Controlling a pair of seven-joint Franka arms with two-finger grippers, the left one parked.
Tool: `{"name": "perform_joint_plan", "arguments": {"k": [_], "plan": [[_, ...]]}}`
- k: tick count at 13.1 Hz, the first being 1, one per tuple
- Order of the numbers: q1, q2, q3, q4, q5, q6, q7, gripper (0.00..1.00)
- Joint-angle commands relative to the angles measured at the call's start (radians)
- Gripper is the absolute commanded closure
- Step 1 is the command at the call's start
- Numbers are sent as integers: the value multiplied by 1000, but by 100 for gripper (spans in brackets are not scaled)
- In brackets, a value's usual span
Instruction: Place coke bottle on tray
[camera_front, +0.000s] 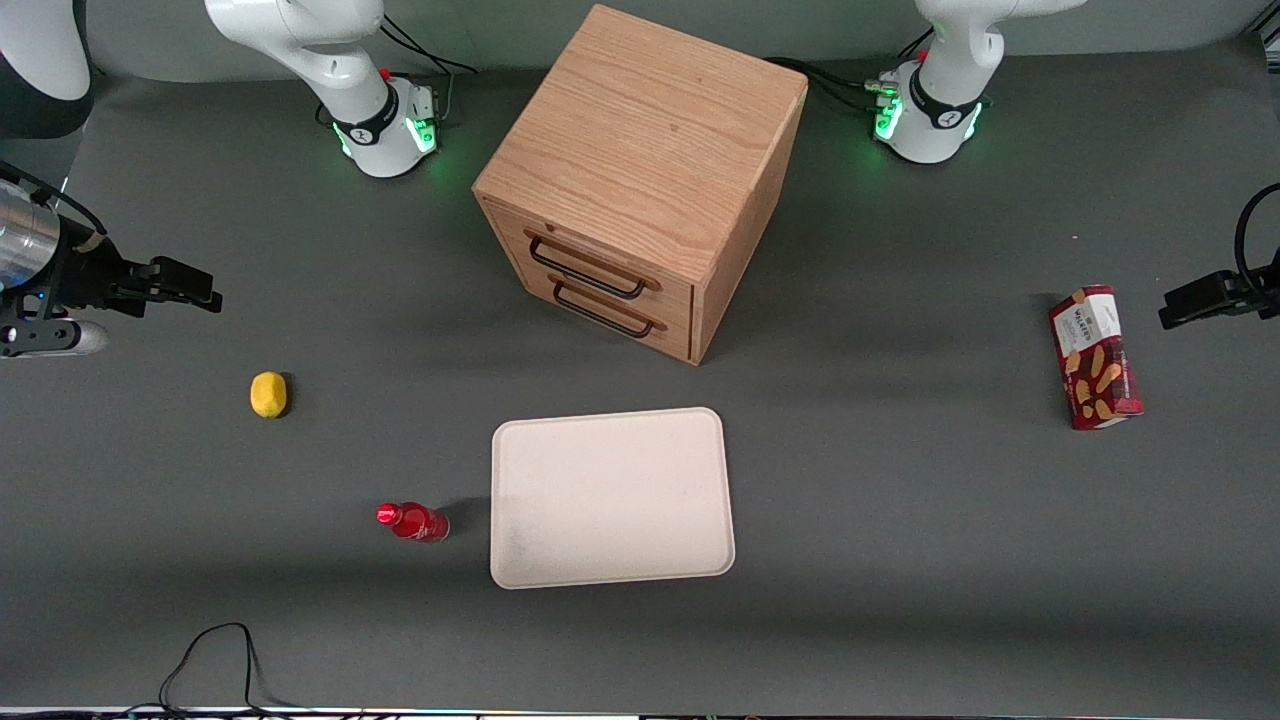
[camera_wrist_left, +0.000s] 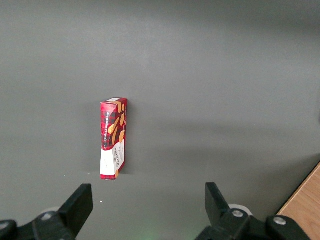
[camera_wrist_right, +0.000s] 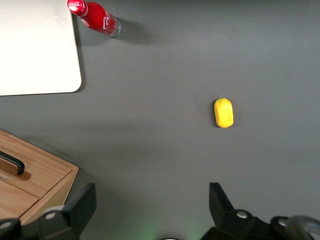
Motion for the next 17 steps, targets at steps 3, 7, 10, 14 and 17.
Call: {"name": "perform_joint_plan", "arguments": {"k": [3,7,10,14,17], "plan": [[-12,6,8,23,7,5,-7,0],[-10,5,8,24,10,-5,-7,0],[-10,6,8,46,13,-19,-7,0],[-10,12,8,75,13,-42,-4,0],[2,26,11,95,13,-47,-2,0]]}}
